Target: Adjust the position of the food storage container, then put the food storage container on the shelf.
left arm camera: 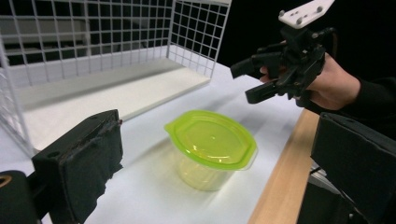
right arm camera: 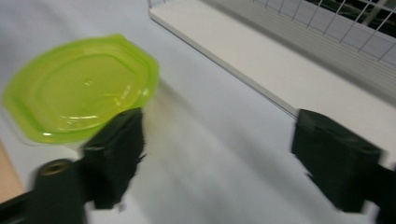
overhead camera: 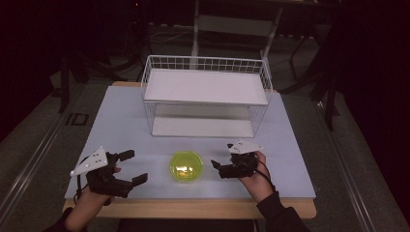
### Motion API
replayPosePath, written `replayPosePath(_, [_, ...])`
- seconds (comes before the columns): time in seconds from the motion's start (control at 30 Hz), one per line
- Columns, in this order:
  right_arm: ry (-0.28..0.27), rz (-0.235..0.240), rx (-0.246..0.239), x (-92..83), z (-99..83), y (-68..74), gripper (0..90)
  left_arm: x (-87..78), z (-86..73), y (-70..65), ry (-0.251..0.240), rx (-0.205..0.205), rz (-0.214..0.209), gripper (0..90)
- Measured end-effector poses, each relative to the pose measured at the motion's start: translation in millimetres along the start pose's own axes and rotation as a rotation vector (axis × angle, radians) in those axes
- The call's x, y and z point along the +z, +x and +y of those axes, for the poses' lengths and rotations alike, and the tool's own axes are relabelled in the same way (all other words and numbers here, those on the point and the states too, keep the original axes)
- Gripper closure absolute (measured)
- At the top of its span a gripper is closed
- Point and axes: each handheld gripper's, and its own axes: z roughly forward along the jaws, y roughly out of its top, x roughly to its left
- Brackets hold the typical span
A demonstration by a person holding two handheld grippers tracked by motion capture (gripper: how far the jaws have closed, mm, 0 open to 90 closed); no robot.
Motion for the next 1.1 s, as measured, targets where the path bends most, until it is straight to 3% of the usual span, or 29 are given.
replayPosePath(0.13, [-0.030,0.038,0.039,-7.1,2.3,3.7,12.4,7.6,6.0,-1.2,0.037,-0.036,-0.012,2.6])
replayPosePath(0.33, [-0.065,0.036,-0.012,-18.7,14.3,10.5,13.2,22.3,17.7,-3.9,0.086,-0.038,-0.029,3.0])
replayPosePath(0.5, [-0.089,0.019,-0.085,-24.1,25.6,12.8,16.8,33.6,30.7,-8.4,0.112,-0.005,-0.024,3.3])
replayPosePath(0.57, [-0.088,0.036,-0.091,-23.8,29.4,13.8,15.7,38.3,35.7,-11.1,0.121,0.018,-0.017,3.9])
replayPosePath(0.63, [-0.090,0.030,-0.095,-23.1,32.4,15.7,15.5,42.8,39.3,-11.5,0.118,0.013,-0.022,4.4])
replayPosePath(0.87, [-0.073,0.071,-0.023,-18.6,42.7,20.1,12.0,62.5,39.7,-13.4,0.149,-0.009,-0.033,5.2])
replayPosePath(0.97, [-0.062,0.064,-0.029,-13.6,44.8,23.2,10.8,69.0,37.2,-13.6,0.172,-0.006,-0.021,5.4])
replayPosePath(1.03, [-0.055,0.087,-0.025,-10.2,45.5,24.4,10.8,72.0,35.4,-12.6,0.176,-0.015,-0.028,5.9])
replayPosePath(1.1, [-0.042,0.086,-0.015,-5.7,46.2,25.1,13.2,75.1,34.1,-12.4,0.187,-0.015,-0.001,13.9])
